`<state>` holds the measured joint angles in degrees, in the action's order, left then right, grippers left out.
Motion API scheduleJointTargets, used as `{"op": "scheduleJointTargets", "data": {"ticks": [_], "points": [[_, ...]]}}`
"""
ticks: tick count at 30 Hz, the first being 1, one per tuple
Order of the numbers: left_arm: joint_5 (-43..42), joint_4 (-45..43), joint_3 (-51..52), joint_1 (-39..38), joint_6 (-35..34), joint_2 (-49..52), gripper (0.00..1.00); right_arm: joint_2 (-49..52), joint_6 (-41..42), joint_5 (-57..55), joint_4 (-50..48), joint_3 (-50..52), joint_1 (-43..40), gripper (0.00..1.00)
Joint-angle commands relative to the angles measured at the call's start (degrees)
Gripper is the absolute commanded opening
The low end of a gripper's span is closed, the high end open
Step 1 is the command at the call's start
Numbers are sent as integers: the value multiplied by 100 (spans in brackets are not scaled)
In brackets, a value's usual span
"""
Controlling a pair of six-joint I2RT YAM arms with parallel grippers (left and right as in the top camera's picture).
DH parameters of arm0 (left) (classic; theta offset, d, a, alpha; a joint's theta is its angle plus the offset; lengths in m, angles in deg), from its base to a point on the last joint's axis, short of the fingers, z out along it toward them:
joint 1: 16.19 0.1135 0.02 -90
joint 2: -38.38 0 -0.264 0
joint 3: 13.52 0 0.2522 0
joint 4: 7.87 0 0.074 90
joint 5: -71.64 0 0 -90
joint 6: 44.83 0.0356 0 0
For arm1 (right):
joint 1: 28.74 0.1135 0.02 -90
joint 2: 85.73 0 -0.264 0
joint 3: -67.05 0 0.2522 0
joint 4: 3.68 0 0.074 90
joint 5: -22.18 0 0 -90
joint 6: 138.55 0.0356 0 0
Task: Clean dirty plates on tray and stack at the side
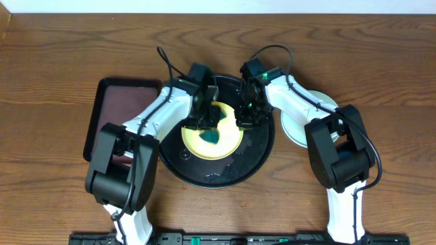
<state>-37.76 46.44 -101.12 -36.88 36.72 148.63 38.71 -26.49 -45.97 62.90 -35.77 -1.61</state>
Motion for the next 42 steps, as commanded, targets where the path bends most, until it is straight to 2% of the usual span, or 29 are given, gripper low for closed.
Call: {"op": "scheduleJointTargets", "data": {"ticks": [1, 5, 9, 16, 24, 35, 42], "points": [[-17, 85, -706, 501, 170, -232, 8, 13, -31, -144, 24, 101, -4, 1], [367, 339, -1134, 1147, -44, -549, 8, -22, -98, -140, 9, 96, -4, 1], [365, 481, -1158, 1843, -42, -1021, 8, -356, -372, -323, -15, 92, -4, 1], [363, 848, -1154, 2557, -39, -1220, 8, -1366, -422, -2155, -15, 92, 179, 1], [367, 872, -1145, 2651, -37, -1217, 8, -2135, -588, -4732, -81, 92, 881, 1], [367, 872, -1145, 2651, -37, -1217, 8, -2146, -717, -7160, -79, 92, 2050, 1], [367, 872, -1145, 2651, -37, -1217, 8, -2146, -715, -9180, -116, 92, 2863, 1]]}}
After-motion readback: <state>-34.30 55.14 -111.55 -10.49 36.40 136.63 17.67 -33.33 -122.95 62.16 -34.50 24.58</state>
